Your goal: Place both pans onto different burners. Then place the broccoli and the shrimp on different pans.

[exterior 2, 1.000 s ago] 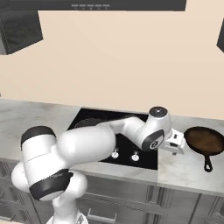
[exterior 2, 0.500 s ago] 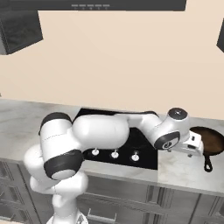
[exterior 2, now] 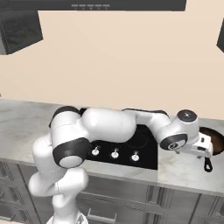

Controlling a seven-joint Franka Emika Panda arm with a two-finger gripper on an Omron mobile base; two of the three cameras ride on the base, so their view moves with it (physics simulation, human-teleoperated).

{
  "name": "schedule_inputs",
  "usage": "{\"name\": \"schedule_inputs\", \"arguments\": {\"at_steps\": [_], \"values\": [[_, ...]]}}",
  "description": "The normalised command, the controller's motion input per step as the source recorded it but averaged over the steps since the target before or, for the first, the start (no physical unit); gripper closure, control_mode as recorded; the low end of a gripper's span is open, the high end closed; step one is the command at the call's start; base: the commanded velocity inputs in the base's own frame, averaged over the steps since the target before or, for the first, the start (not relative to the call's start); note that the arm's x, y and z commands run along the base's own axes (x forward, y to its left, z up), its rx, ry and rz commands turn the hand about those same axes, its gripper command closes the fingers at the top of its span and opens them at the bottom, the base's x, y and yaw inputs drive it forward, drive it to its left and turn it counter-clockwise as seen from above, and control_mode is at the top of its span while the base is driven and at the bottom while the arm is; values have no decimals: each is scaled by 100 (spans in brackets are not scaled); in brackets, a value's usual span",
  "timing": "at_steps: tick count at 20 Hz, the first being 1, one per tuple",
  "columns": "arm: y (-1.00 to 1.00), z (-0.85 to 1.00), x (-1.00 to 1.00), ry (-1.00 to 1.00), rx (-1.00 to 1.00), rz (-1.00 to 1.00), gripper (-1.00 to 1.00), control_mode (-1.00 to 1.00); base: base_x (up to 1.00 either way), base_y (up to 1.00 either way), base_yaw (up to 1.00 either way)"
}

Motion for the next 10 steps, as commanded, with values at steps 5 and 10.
{"name": "schedule_inputs", "arguments": {"at_steps": [5, 10], "values": [[-22, -4, 0, 0, 0, 2, -100, -100, 0, 0, 0], [-20, -2, 0, 0, 0, 2, -100, -100, 0, 0, 0]]}}
